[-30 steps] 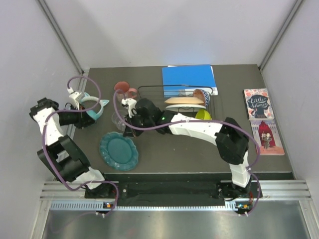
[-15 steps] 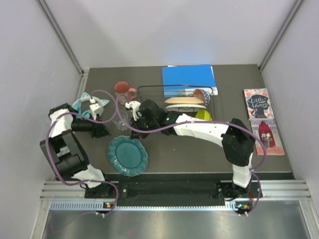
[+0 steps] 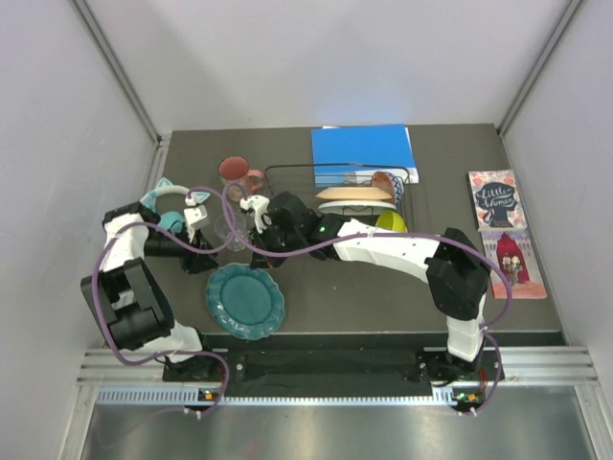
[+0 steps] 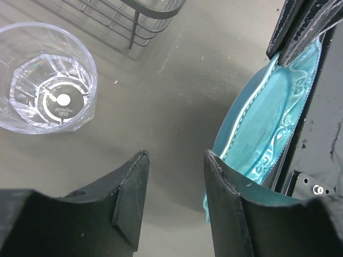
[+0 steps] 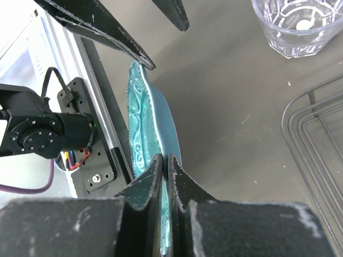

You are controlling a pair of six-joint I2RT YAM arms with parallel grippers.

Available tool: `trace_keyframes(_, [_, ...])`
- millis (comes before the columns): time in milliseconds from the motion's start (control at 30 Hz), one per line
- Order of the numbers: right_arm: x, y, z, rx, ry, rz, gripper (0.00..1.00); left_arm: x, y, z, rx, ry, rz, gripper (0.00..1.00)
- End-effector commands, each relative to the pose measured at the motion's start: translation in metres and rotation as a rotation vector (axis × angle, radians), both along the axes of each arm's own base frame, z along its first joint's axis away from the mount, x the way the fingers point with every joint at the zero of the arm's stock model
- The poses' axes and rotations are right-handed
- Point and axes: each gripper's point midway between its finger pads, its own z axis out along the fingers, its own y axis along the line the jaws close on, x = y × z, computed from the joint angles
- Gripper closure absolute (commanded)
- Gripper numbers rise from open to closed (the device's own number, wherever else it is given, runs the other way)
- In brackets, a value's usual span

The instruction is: Load the mixed dishes into the dish rack

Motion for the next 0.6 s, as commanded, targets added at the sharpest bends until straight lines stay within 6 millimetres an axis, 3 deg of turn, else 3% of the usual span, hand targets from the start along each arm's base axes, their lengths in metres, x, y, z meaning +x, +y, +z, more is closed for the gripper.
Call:
trace_keyframes(0, [0.01, 0.014, 0.058, 0.147, -0.089, 0.012, 1.0, -0.02, -0.012, 0.022, -0.071, 0.112, -0.005, 0.47])
trace_keyframes(67, [0.01, 0.014, 0.059, 0.149, -0.089, 0.013, 1.0, -0.008, -0.005, 0.027, -0.069, 0.113, 0.015, 0.41])
trace_keyframes(167, [0.009, 0.013, 0.058, 0.148, -0.087, 0.016, 1.0, 0.015, 0.007, 0.037, -0.132, 0.093, 0.1, 0.19])
trace_keyframes(267, [0.009, 0.012, 0.057, 0.151, -0.086, 0.013, 1.0, 0.024, 0.011, 0.044, -0.177, 0.096, 0.13, 0.15])
trace_keyframes(367, [0.009, 0.012, 0.056, 0.149, -0.092, 0.013, 1.0, 0.012, 0.002, 0.034, -0.166, 0.114, 0.092, 0.13])
trace_keyframes(433, [0.01, 0.012, 0.057, 0.154, -0.092, 0.012, 1.0, -0.008, -0.01, 0.023, -0.124, 0.129, 0.023, 0.12])
trace_keyframes(567, [0.013, 0.011, 0.055, 0.152, -0.09, 0.008, 1.0, -0.015, -0.019, 0.029, -0.14, 0.141, 0.033, 0.12])
